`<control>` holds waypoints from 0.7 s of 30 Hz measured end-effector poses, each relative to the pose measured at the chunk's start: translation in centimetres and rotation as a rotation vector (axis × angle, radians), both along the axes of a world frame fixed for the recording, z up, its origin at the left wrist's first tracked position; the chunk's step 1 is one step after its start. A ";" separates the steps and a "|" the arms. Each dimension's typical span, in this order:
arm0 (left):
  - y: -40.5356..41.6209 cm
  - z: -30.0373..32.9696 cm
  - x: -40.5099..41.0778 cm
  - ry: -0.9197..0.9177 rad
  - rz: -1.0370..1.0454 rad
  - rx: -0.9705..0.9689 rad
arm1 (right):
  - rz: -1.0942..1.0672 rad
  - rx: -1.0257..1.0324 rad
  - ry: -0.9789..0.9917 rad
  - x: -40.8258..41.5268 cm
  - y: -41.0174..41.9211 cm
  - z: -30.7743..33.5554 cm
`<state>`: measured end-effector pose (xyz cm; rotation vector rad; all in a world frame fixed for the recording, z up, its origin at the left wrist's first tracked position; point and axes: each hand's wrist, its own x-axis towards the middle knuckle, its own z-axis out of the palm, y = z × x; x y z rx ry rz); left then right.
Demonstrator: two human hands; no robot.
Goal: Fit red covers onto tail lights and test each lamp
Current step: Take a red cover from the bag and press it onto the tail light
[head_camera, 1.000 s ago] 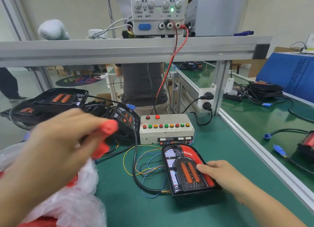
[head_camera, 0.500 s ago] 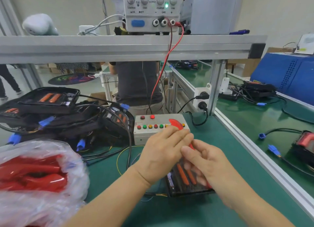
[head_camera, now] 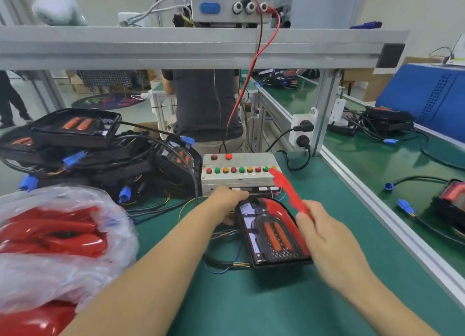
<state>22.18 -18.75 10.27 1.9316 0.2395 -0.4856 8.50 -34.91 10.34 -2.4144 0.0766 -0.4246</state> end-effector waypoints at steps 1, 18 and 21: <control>-0.3 -0.1 0.2 -0.001 0.013 -0.008 | 0.013 -0.117 -0.024 -0.5 0.2 -0.3; -0.9 -0.7 -1.7 0.155 0.399 -0.753 | 0.065 -0.774 -0.354 -1.7 4.7 -3.0; -1.0 -0.8 -2.3 0.148 0.375 -0.779 | 0.086 -0.808 -0.343 -1.4 5.2 -3.2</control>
